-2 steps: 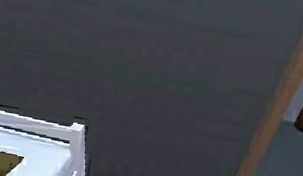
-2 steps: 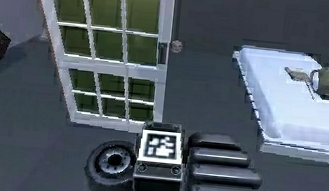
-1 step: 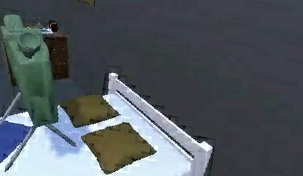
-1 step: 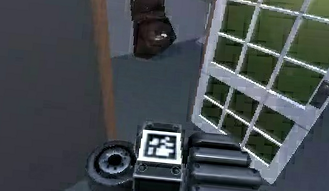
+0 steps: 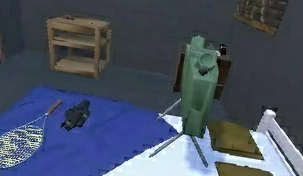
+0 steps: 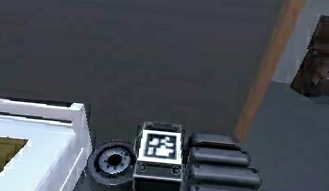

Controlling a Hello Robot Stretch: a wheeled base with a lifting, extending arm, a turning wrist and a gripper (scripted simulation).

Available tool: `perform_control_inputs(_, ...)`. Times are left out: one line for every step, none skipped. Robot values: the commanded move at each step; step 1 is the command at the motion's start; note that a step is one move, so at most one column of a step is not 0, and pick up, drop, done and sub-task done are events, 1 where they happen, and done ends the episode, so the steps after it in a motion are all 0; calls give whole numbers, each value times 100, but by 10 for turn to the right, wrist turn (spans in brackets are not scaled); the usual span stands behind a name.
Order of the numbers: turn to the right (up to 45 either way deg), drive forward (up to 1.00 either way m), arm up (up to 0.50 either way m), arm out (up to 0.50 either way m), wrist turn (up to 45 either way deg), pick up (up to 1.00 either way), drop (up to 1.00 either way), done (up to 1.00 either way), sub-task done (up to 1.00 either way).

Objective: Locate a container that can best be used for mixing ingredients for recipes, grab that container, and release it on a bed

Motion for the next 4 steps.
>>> perform_control_inputs(-450, 0, 0, 0, 0, 0, 0, 0, 0)
perform_control_inputs(-450, 0, 0, 0, 0, 0, 0, 0, 0)
perform_control_inputs(-270, 0, 0, 0, 0, 0, 0, 0, 0)
perform_control_inputs(450, 0, 0, 0, 0, 0, 0, 0, 0)
